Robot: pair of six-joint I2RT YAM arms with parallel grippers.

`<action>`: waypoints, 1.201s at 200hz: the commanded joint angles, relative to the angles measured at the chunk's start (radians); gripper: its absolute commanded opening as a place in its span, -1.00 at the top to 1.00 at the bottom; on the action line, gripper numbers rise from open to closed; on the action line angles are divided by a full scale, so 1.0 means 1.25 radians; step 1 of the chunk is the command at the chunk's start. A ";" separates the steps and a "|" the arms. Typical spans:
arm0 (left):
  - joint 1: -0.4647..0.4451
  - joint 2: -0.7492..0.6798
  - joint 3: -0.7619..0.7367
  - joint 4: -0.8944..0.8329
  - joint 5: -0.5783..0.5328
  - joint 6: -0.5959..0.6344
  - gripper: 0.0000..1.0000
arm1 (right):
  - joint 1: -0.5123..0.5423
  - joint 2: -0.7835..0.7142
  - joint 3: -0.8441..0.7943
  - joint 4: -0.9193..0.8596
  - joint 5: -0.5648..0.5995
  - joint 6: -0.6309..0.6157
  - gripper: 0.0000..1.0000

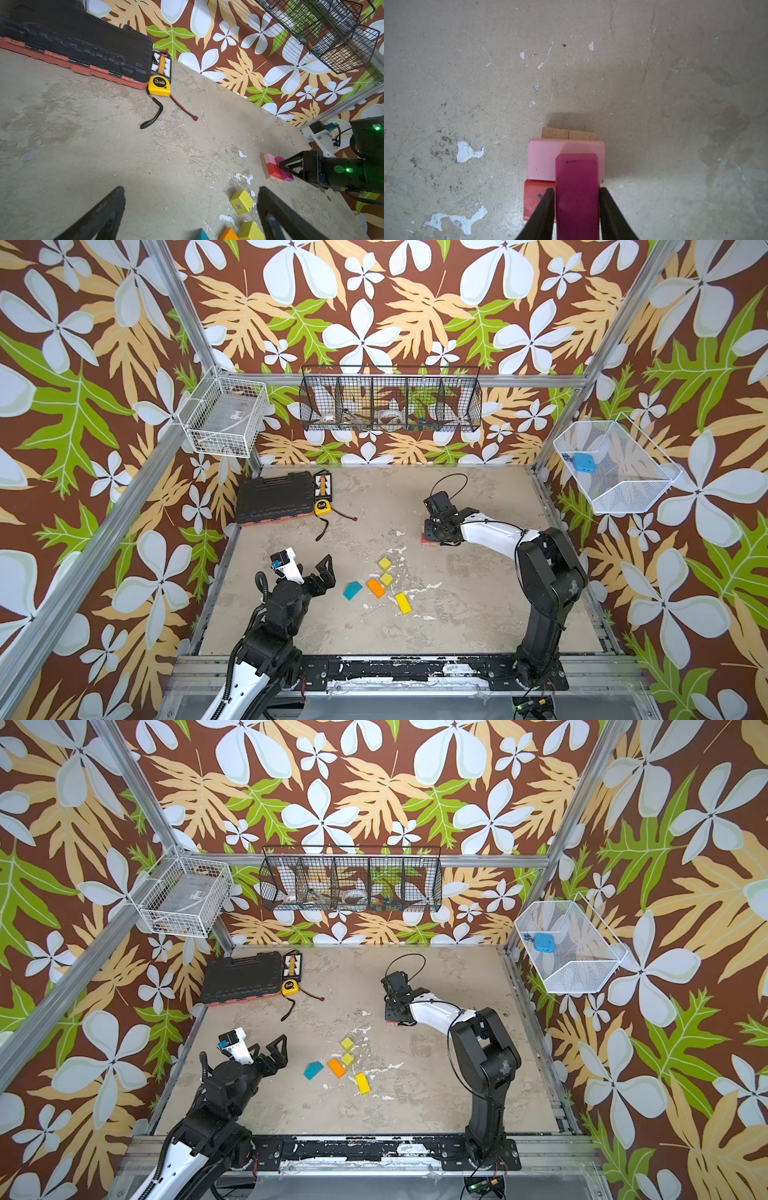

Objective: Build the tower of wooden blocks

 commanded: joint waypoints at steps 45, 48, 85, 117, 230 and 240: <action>0.002 0.000 0.005 0.027 -0.001 -0.001 -1.00 | 0.001 0.003 0.010 -0.002 0.011 0.008 0.33; 0.002 0.000 0.005 0.028 -0.001 -0.001 -1.00 | 0.002 0.004 0.010 -0.003 0.012 0.008 0.34; 0.001 0.000 0.005 0.027 0.000 -0.001 -1.00 | 0.002 0.007 0.012 -0.005 0.013 0.006 0.35; 0.001 0.000 0.005 0.027 -0.001 -0.001 -1.00 | 0.001 0.008 0.011 -0.009 0.022 0.009 0.35; 0.002 0.000 0.005 0.030 -0.001 -0.001 -1.00 | 0.001 -0.010 0.004 -0.012 0.021 0.013 0.13; 0.001 0.000 0.004 0.029 -0.002 -0.001 -1.00 | 0.001 -0.011 0.003 -0.012 0.020 0.013 0.13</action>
